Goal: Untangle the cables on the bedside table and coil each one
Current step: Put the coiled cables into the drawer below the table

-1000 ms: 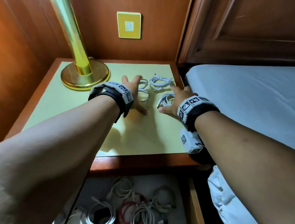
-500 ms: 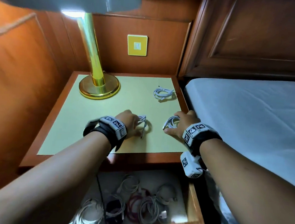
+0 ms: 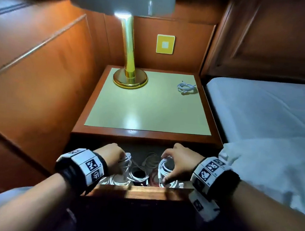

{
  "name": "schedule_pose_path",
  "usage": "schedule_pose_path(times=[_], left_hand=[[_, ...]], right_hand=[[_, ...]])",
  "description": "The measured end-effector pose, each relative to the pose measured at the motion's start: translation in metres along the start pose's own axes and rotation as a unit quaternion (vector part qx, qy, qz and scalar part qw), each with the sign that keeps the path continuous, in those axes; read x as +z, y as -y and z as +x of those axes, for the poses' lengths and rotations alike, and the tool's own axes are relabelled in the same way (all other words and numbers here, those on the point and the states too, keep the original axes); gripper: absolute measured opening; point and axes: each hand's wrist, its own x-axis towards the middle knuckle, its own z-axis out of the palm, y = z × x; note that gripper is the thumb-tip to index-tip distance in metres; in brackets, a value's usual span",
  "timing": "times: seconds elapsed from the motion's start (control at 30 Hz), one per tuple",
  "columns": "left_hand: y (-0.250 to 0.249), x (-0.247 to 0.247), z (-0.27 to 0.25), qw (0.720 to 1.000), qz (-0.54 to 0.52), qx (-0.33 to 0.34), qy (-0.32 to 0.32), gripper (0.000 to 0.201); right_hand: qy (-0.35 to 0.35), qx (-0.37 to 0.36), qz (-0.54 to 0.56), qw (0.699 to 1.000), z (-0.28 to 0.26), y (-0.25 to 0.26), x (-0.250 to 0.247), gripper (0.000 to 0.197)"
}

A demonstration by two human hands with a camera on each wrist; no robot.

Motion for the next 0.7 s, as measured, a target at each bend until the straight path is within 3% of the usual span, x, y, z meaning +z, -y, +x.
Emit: schedule_pose_path(times=[0.07,0.17,0.23,0.3,0.37,0.43,0.5,0.6,0.7], left_hand=[[0.01,-0.001,0.004,0.999,0.0,-0.044,0.007,0.026],[0.022,0.005,0.009,0.996,0.011,-0.082,0.033,0.057],[0.024,-0.003,0.009,0.996,0.013,-0.084,0.03,0.055],[0.027,-0.019,0.015,0.997,-0.017,-0.067,-0.032,0.04],[0.028,-0.036,0.025,0.99,-0.061,-0.053,-0.118,0.031],[0.028,-0.046,0.038,0.984,-0.065,-0.052,-0.156,0.044],[0.027,-0.051,0.056,0.992,-0.032,-0.075,-0.096,0.061],[0.022,-0.066,0.076,0.997,-0.005,-0.081,0.013,0.097],[0.017,-0.083,0.088,0.997,0.004,-0.068,0.042,0.107]], right_hand=[[-0.02,0.032,-0.012,0.999,0.013,0.011,0.011,0.098],[0.009,0.05,0.002,0.999,0.025,0.018,0.015,0.11],[0.018,0.02,0.022,0.999,0.024,0.018,0.0,0.099],[-0.017,0.007,0.042,0.999,0.024,0.012,-0.027,0.074],[-0.094,0.02,0.061,0.994,0.031,-0.001,-0.055,0.054],[-0.181,0.058,0.075,0.979,0.043,-0.017,-0.079,0.045],[-0.214,0.114,0.078,0.967,0.063,-0.034,-0.096,0.052],[-0.163,0.188,0.041,0.968,0.102,-0.059,-0.108,0.08],[-0.166,0.238,0.043,0.956,0.141,-0.077,-0.112,0.105]])
